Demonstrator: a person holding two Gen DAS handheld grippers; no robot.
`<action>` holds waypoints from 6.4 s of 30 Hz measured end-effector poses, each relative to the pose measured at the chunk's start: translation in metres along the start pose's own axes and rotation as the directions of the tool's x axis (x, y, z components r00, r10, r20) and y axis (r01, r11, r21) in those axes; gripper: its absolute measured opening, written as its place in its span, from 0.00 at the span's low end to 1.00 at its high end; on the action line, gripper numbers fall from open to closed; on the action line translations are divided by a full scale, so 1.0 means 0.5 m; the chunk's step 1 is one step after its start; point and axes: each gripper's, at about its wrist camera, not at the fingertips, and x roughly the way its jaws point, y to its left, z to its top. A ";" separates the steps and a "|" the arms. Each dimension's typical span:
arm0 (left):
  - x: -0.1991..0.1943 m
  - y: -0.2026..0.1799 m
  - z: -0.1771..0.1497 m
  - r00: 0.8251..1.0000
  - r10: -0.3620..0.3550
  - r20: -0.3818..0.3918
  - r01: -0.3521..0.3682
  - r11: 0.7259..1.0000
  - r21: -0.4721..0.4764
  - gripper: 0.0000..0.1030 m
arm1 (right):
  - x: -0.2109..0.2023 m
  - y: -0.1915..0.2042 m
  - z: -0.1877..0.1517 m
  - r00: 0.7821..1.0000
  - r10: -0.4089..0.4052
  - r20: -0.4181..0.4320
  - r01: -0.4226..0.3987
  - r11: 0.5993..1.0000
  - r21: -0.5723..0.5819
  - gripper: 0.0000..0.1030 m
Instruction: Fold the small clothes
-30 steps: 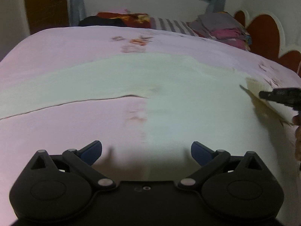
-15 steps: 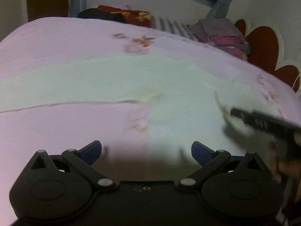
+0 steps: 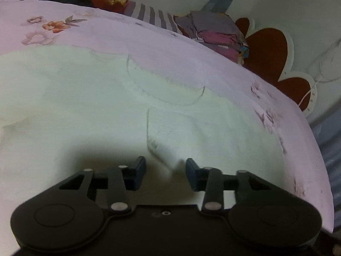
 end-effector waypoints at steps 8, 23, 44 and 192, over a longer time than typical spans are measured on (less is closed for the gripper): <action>0.000 -0.014 0.029 0.998 -0.023 0.054 0.019 0.997 0.073 0.03 | 0.029 -0.030 0.016 1.000 0.022 -0.007 -0.021 0.997 0.070 0.22; -0.123 0.163 0.062 0.981 0.088 0.171 -0.085 0.996 -0.030 0.03 | 0.047 -0.006 0.013 1.000 -0.016 -0.022 0.015 1.000 -0.011 0.22; -0.164 0.219 0.025 0.957 0.209 0.202 -0.208 0.978 -0.026 0.23 | -0.024 0.006 0.021 0.998 0.002 0.071 -0.001 1.000 -0.021 0.22; -0.198 0.242 -0.035 0.912 0.365 0.186 -0.355 0.931 -0.085 0.60 | 0.033 0.103 0.061 0.970 0.244 -0.016 -0.240 0.964 0.114 0.54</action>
